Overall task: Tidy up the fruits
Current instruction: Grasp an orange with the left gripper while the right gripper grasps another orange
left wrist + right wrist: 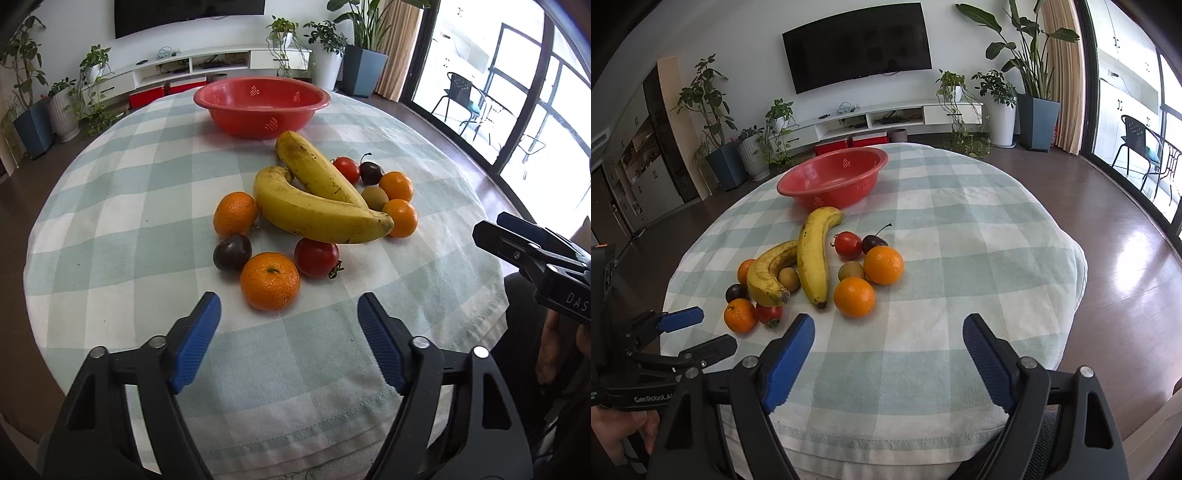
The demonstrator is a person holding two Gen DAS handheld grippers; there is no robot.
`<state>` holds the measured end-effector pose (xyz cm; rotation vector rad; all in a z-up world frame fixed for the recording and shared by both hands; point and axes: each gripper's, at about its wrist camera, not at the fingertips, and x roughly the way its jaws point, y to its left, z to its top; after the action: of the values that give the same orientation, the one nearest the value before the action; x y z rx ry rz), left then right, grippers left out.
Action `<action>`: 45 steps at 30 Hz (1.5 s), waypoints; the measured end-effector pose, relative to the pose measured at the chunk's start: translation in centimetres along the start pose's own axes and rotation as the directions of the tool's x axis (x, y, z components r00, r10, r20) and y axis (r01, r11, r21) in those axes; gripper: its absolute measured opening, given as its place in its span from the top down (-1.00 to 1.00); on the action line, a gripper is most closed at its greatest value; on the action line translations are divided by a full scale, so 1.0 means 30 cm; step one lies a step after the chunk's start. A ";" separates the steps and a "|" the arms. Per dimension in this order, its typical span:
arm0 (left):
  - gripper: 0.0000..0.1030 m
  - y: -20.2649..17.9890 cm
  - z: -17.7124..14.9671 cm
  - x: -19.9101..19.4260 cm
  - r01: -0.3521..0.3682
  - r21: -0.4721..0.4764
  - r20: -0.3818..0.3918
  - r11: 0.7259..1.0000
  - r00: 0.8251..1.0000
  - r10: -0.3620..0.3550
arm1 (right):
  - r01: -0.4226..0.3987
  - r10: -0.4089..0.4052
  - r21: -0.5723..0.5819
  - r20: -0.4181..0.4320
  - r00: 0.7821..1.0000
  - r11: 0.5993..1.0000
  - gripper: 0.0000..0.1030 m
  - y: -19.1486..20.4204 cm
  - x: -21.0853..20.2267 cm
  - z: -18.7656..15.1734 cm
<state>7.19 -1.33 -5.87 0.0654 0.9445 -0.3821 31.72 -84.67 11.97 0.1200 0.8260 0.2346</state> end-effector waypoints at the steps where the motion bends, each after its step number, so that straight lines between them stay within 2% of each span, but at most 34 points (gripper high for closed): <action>1: -0.26 0.007 0.007 0.012 0.004 -0.003 -0.009 1.000 1.000 -0.004 | -0.002 0.002 0.003 -0.005 1.000 1.000 -0.62 -0.005 0.015 0.009; 6: -0.21 0.032 0.036 0.066 -0.004 0.003 -0.033 1.000 0.999 0.004 | -0.008 0.008 -0.001 -0.017 1.000 1.000 -0.61 -0.019 0.039 0.017; 11: 0.26 0.035 0.040 0.114 0.004 0.007 -0.060 1.000 0.998 -0.003 | -0.007 0.006 -0.016 -0.023 1.000 1.000 -0.55 -0.013 0.039 0.014; 22: 0.27 0.031 0.041 0.136 -0.010 0.017 -0.053 1.000 0.999 0.011 | -0.003 0.002 -0.020 -0.038 0.999 1.000 -0.55 -0.005 0.051 0.015; 33: 0.29 0.047 0.019 0.111 0.030 0.003 -0.039 1.000 0.999 -0.030 | -0.010 0.009 -0.026 -0.060 0.998 1.000 -0.50 0.002 0.069 0.011; 39: 0.29 0.059 -0.019 0.073 0.044 -0.022 -0.032 0.999 0.998 -0.044 | -0.013 0.010 -0.036 -0.095 0.995 0.999 -0.43 0.003 0.104 0.022; 45: 0.29 0.086 -0.050 0.010 0.086 -0.059 0.008 0.995 0.996 -0.085 | -0.032 0.026 -0.031 -0.171 0.985 0.999 -0.41 0.019 0.196 0.036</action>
<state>7.07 1.30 -7.28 -0.0306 0.9544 -0.4327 36.26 -82.67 8.62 0.0810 0.9906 0.2893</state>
